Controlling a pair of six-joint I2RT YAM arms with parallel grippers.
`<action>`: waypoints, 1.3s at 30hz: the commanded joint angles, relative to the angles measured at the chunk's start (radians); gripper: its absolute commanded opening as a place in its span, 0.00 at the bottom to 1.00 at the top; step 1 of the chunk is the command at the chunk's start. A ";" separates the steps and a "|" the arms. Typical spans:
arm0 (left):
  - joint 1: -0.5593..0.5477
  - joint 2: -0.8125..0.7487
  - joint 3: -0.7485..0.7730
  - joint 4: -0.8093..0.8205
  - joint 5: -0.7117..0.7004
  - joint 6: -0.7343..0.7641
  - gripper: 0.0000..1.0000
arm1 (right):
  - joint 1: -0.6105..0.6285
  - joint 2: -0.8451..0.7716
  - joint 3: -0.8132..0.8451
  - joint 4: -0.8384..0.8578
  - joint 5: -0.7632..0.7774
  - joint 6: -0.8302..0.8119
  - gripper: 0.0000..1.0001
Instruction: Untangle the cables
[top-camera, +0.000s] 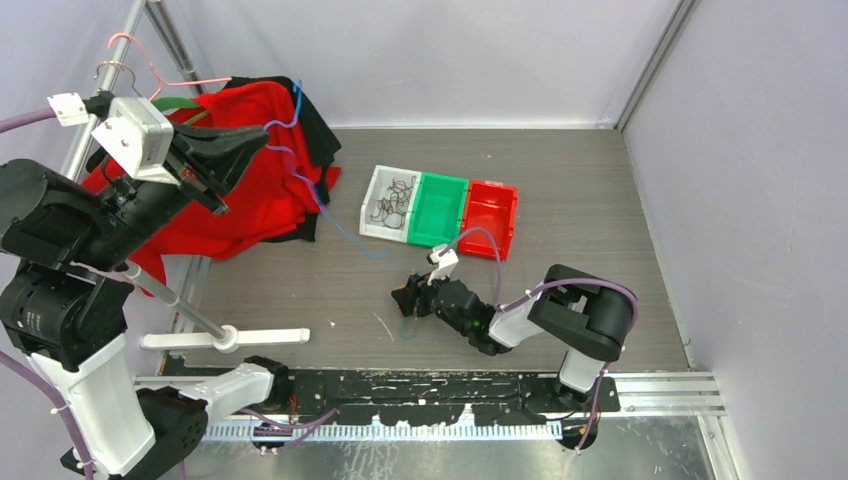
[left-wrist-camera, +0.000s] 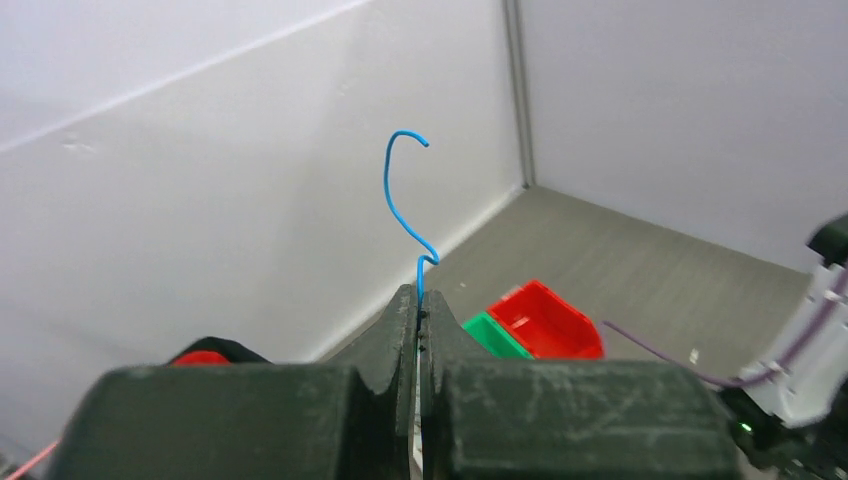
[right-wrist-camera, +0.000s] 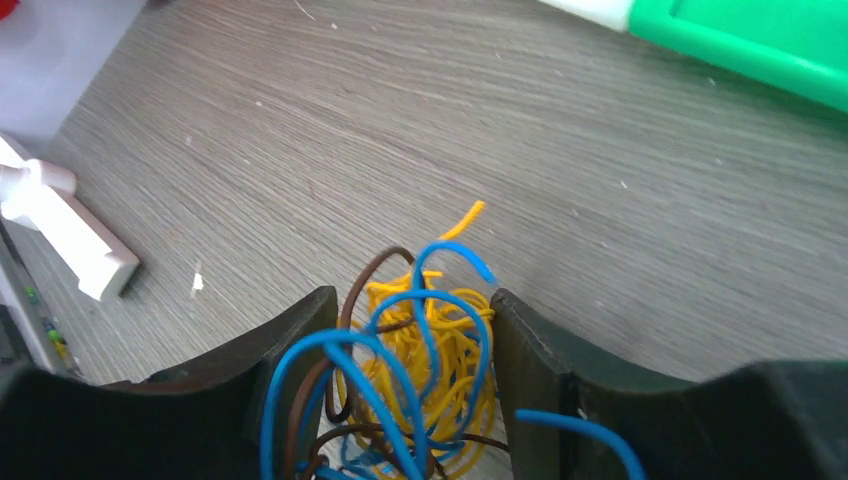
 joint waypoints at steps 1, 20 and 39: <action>-0.005 -0.005 -0.002 0.189 -0.155 0.046 0.00 | -0.002 -0.052 -0.050 0.082 0.041 0.019 0.64; -0.004 -0.037 -0.165 0.143 -0.005 -0.015 0.00 | -0.003 -0.418 0.174 -0.303 -0.153 -0.209 0.79; -0.004 -0.079 -0.312 0.088 0.098 -0.111 0.00 | -0.015 -0.216 0.699 -0.422 -0.276 -0.361 0.03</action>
